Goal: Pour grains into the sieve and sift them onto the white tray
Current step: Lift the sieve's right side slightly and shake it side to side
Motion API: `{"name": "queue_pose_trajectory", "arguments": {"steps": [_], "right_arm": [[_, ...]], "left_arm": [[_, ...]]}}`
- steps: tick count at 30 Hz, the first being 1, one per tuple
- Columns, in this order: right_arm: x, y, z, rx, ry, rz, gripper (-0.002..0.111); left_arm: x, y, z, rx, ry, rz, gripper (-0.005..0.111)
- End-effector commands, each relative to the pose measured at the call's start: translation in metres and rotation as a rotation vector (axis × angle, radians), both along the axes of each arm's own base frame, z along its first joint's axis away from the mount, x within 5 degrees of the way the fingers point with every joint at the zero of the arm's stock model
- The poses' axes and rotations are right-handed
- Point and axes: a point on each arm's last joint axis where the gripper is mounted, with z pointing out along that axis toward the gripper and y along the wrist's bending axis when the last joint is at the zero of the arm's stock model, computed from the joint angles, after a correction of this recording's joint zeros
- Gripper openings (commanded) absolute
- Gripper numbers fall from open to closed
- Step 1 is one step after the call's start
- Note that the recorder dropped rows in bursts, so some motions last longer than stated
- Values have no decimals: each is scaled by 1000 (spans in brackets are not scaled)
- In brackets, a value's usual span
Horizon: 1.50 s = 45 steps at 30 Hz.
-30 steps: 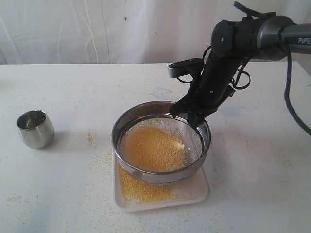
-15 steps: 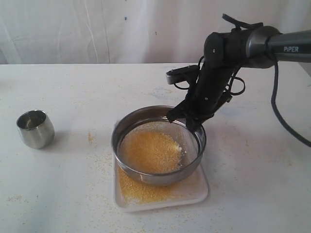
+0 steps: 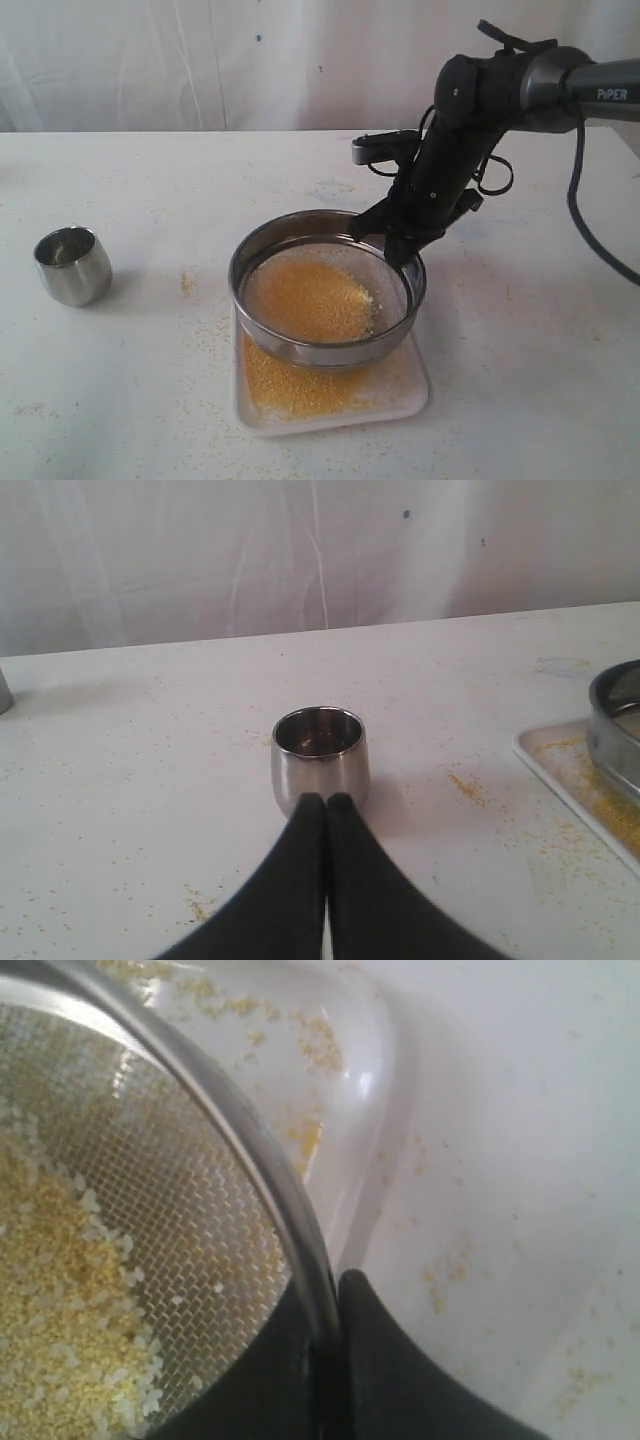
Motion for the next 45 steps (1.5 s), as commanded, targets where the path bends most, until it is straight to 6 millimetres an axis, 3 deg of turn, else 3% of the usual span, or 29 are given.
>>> {"name": "queue_pose_trajectory", "arguments": {"steps": [1,2,3,6,7,9,10,12,13,16,19,22,25,26,28,29,32,35,36,38,39,42,45], "right_arm": [[2,4,16,34,-57,72,0],[8,-1,18,52,-69,-92,0],[9,0,20,79,-69,-136,0],[-3,11,26,92,-43,221,0],[0,7,27,49,-63,183,0],[11,-2,29,31,-97,-102,0],[11,-2,30,46,-85,-116,0],[1,6,33,56,-53,175,0],[-1,7,33,32,-55,227,0],[9,0,33,23,-66,-83,0],[-3,8,33,26,-36,234,0],[8,-2,33,3,-61,-90,0],[-5,10,33,54,-15,219,0],[-3,9,33,40,-31,205,0],[8,3,33,37,-69,-45,0],[9,3,34,55,-67,-80,0],[-3,14,34,79,-49,214,0],[8,6,34,60,-77,-58,0],[7,8,35,84,-68,-46,0],[-2,16,35,106,-50,186,0],[-3,16,35,89,-53,220,0],[6,9,35,83,-69,-37,0],[-2,15,34,83,-51,194,0]], "left_arm": [[0,0,-1,3,-4,5,0],[0,0,-1,3,-4,5,0],[0,0,-1,3,-4,5,0],[0,0,-1,3,-4,5,0],[0,0,-1,3,-4,5,0],[0,0,-1,3,-4,5,0],[0,0,-1,3,-4,5,0],[0,0,-1,3,-4,5,0],[0,0,-1,3,-4,5,0],[0,0,-1,3,-4,5,0],[0,0,-1,3,-4,5,0],[0,0,-1,3,-4,5,0],[0,0,-1,3,-4,5,0],[0,0,-1,3,-4,5,0],[0,0,-1,3,-4,5,0],[0,0,-1,3,-4,5,0],[0,0,-1,3,-4,5,0],[0,0,-1,3,-4,5,0],[0,0,-1,3,-4,5,0],[0,0,-1,3,-4,5,0],[0,0,-1,3,-4,5,0],[0,0,-1,3,-4,5,0],[0,0,-1,3,-4,5,0]]}}
